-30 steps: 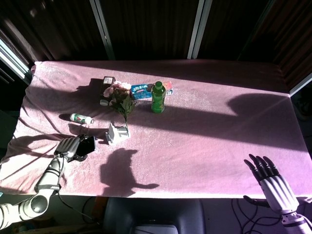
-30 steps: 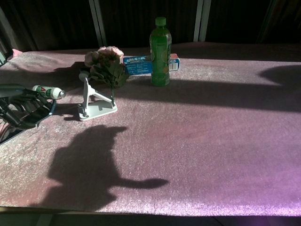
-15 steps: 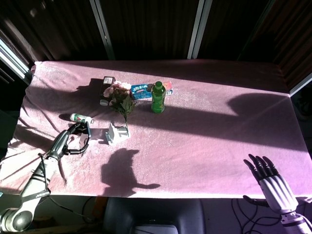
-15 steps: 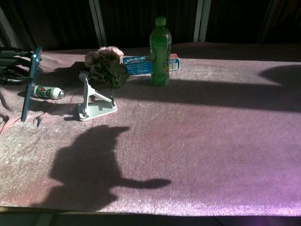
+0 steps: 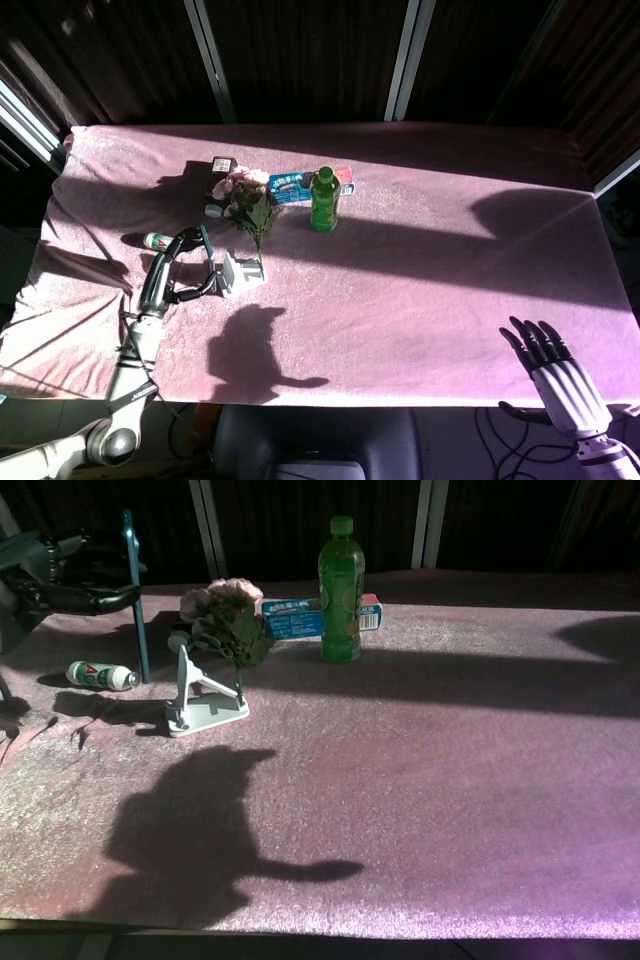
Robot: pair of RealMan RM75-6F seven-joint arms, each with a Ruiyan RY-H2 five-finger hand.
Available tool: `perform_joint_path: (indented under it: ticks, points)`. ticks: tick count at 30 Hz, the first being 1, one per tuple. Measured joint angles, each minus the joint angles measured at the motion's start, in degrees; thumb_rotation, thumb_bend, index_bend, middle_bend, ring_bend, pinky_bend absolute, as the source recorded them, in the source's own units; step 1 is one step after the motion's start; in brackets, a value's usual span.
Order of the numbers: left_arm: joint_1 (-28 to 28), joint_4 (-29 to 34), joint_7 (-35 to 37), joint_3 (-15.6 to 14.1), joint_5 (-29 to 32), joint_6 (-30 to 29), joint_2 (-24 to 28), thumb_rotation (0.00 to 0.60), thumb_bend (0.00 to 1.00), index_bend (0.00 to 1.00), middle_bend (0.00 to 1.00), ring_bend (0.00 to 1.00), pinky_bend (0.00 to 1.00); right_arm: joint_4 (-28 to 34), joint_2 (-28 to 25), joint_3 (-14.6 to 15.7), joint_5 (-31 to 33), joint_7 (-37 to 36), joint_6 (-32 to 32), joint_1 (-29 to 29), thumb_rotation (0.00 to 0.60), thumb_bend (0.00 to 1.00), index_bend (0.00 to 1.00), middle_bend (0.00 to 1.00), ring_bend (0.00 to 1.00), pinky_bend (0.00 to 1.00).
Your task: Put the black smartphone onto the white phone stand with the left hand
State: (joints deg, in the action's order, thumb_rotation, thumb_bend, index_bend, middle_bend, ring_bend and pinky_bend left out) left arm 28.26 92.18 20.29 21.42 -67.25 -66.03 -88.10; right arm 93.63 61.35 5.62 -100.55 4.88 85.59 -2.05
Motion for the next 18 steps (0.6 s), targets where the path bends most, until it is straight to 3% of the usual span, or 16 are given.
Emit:
perform_joint_path:
  ticks: [4,12,18]
  points:
    - [2.07,-5.26,1.35,0.16,-1.78,-0.45,-3.35,0.6,0.4,0.91,1.0,0.76,0.18,-0.16,-0.27,-0.01,-0.04,-0.7,0.4,0.08,0.6,0.13,0.0,0.0,0.0,0.0]
    - [3.81,-15.56,10.95,-0.62,-6.16,-1.31,-7.63,0.6,0.4,0.91,1.0,0.76,0.18,-0.32,-0.3,0.02,-0.16,-0.86,0.75,0.27,0.6,0.13,0.0,0.0,0.0,0.0]
    - [3.99,-18.46,14.98,-1.52,-6.9,-1.81,-9.78,0.6,0.4,0.91,1.0,0.76,0.18,-0.15,-0.11,0.05,-0.07,-0.18,0.19,0.12,0.6,0.13,0.0,0.0,0.0,0.0]
